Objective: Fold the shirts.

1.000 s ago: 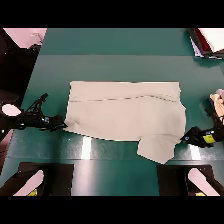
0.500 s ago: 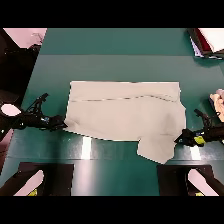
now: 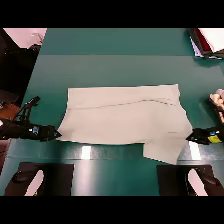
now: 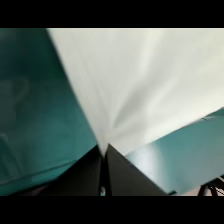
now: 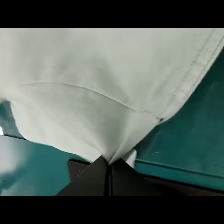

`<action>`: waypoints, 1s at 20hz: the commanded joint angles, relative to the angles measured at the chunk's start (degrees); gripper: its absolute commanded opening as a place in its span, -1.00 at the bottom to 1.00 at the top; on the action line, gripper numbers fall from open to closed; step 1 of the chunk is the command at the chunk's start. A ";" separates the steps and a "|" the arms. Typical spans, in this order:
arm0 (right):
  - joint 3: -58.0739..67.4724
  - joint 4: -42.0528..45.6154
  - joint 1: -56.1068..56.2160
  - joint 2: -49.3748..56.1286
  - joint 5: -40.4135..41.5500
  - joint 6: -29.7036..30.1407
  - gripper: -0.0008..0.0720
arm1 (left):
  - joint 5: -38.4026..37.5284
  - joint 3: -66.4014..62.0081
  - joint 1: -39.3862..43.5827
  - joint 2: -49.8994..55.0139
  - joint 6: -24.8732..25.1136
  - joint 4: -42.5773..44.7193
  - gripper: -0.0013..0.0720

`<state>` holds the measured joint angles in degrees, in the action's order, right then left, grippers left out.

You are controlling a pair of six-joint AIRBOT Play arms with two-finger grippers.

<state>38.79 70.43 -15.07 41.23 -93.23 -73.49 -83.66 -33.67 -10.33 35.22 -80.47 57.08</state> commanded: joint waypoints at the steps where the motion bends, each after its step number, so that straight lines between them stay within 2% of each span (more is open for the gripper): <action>1: 4.79 -1.66 0.09 -2.67 0.70 -1.44 -0.94 | 1.18 -1.79 -0.02 -3.43 -1.99 -4.15 -0.91; 4: 11.89 -4.37 0.70 4.28 4.76 -0.98 -0.94 | 9.20 -4.48 -0.02 2.54 0.26 -4.04 -0.91; 9: 23.41 -4.46 6.64 22.64 12.33 0.50 -0.94 | 18.88 -10.21 -0.02 18.29 2.91 -4.20 -0.90; 15: 37.24 -4.85 11.80 39.98 15.58 0.39 -0.94 | 25.77 -19.54 0.00 35.36 2.95 -5.14 -0.90; 20: 47.50 -6.69 13.07 50.53 17.07 -1.36 -0.93 | 30.64 -24.68 -0.02 43.39 2.91 -6.54 -0.90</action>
<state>80.62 65.28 -2.76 85.78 -77.78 -73.45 -56.99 -55.68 -10.28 74.24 -77.65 51.51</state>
